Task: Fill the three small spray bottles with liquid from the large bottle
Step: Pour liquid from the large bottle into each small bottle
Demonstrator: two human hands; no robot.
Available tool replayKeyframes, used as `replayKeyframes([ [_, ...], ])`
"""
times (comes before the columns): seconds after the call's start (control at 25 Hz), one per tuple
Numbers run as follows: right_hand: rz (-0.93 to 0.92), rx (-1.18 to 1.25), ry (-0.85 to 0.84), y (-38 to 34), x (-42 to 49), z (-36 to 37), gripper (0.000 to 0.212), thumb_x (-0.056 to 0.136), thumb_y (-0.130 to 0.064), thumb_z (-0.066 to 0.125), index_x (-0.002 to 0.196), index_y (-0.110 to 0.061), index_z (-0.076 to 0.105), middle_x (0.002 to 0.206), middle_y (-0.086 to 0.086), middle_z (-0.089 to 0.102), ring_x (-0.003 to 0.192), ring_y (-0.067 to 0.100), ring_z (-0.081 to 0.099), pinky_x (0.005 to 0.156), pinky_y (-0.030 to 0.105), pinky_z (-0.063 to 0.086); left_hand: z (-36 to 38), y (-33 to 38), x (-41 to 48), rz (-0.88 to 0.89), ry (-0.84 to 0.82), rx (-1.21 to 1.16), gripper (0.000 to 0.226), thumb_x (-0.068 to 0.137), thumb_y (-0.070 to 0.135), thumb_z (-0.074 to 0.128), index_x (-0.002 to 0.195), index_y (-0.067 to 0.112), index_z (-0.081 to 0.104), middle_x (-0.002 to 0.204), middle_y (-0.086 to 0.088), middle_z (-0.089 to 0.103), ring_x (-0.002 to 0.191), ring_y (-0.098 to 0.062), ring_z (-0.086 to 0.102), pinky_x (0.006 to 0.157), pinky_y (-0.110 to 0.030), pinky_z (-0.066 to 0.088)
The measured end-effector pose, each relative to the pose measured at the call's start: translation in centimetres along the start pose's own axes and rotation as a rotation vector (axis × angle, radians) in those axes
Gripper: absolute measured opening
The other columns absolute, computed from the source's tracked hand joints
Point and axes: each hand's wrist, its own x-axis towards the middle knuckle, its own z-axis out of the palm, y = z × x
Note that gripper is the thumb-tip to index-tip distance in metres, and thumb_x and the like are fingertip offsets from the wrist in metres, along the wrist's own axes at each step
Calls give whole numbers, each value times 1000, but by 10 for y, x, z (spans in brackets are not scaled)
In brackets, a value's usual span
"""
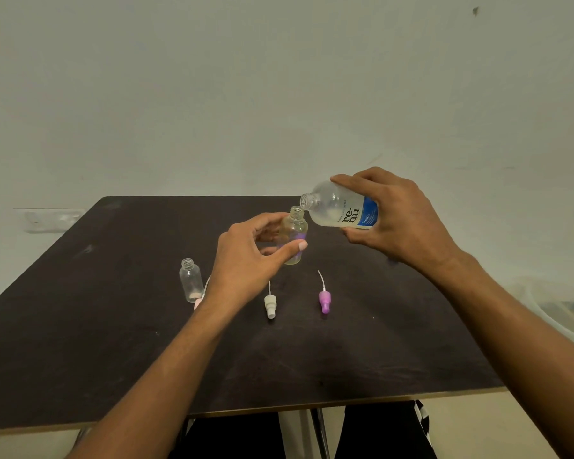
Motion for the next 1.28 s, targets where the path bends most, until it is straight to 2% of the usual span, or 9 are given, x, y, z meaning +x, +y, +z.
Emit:
replayKeyframes([
  [0.24, -16, -32, 8, 1, 0, 0, 79, 80, -29, 87, 151, -35, 53, 131, -1, 60, 114, 18, 59, 83, 37, 62, 1, -2, 0, -5, 3, 43, 48, 77, 36, 91, 122, 32, 74, 106, 18, 77, 98, 4, 73, 87, -21, 62],
  [0.68, -59, -103, 22, 5, 3, -3, 77, 81, -29, 86, 151, -36, 54, 130, -1, 58, 115, 19, 58, 82, 33, 57, 4, -4, 0, -13, -5, 28, 47, 77, 35, 91, 121, 32, 74, 105, 18, 77, 99, 7, 71, 83, -13, 59],
  [0.84, -69, -120, 30, 5, 3, -2, 76, 81, -28, 86, 150, -36, 54, 130, 0, 58, 115, 19, 58, 81, 34, 58, 5, -5, -1, -11, -4, 29, 47, 77, 35, 91, 121, 32, 75, 106, 18, 77, 98, 6, 72, 84, -15, 59],
  [1.08, -85, -129, 34, 6, 4, -4, 75, 82, -28, 85, 149, -36, 55, 130, 0, 57, 114, 20, 59, 83, 38, 59, 5, -3, -1, -9, -12, 30, 44, 77, 35, 91, 118, 37, 73, 103, 22, 75, 97, 9, 71, 81, -10, 56],
  [1.28, -90, -129, 32, 6, 4, -4, 76, 81, -26, 86, 149, -35, 55, 130, 1, 57, 115, 21, 59, 84, 41, 60, 6, -6, -1, -15, -15, 44, 48, 77, 37, 90, 123, 31, 74, 107, 17, 77, 99, 5, 72, 85, -17, 60],
])
